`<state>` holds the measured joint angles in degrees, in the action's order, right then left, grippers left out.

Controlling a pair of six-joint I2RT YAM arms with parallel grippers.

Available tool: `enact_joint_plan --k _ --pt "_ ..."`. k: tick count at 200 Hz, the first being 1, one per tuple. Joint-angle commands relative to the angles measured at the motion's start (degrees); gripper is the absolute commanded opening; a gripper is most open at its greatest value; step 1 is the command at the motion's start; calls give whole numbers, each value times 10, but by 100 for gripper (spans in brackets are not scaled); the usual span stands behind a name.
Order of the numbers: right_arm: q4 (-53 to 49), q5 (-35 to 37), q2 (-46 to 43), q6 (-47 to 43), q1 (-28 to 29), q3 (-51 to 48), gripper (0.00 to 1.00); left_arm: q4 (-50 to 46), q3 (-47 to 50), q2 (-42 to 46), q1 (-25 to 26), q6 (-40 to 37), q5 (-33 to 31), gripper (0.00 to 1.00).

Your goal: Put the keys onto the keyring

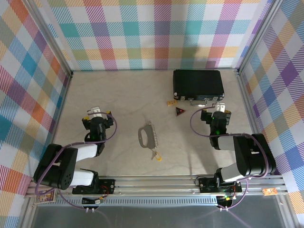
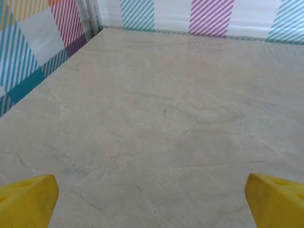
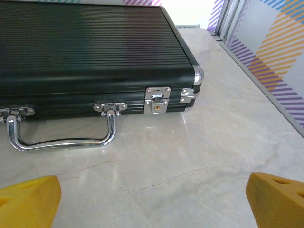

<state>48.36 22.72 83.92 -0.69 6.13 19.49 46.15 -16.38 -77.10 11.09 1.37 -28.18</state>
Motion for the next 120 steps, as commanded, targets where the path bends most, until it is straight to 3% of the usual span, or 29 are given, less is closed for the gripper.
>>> enact_joint_plan --k 1,38,89,101,120 --pt "-2 -52 8 17 -3 28 99 79 8 -20 -8 -24 17 100" --pt "-75 -93 23 31 -26 73 99 209 26 -101 -6 -45 23 100" --pt "-68 -114 20 37 -36 65 99 144 -8 -118 -12 -40 58 100" --pt "-53 -138 17 43 -49 56 99 182 -4 -143 -26 -32 64 100" --pt "8 -153 38 43 -54 36 99 147 -14 -136 -39 -16 79 100"
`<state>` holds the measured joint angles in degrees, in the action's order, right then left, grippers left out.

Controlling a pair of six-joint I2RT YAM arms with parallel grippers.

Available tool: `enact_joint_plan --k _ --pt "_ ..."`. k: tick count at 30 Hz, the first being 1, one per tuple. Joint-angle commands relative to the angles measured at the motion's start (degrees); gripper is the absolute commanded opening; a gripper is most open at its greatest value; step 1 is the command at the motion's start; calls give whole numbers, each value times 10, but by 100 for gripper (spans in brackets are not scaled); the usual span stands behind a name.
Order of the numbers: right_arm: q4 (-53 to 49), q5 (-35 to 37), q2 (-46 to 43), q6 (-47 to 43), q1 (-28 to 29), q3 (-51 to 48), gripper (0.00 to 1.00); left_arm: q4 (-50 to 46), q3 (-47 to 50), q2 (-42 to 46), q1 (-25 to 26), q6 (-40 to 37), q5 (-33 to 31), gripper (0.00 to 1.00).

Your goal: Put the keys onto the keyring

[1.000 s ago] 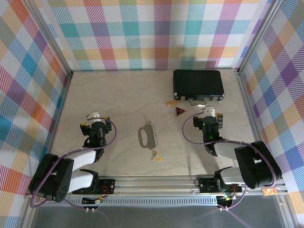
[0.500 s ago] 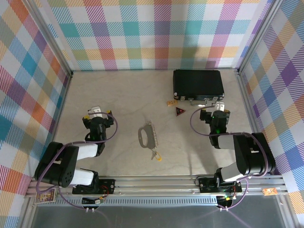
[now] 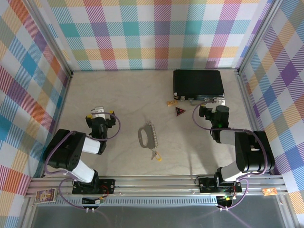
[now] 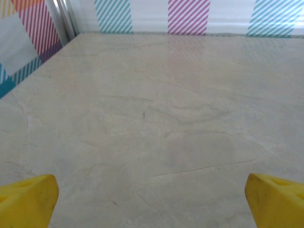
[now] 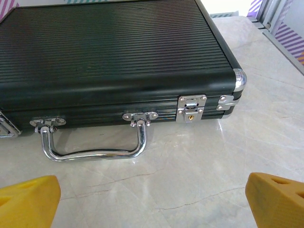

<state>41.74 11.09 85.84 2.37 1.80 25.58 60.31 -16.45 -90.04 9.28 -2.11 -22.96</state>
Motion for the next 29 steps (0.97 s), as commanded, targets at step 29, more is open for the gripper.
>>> enact_joint_plan --k 29 --pt "85 -24 21 5 -4 -35 99 -78 -58 -8 -29 25 35 100"
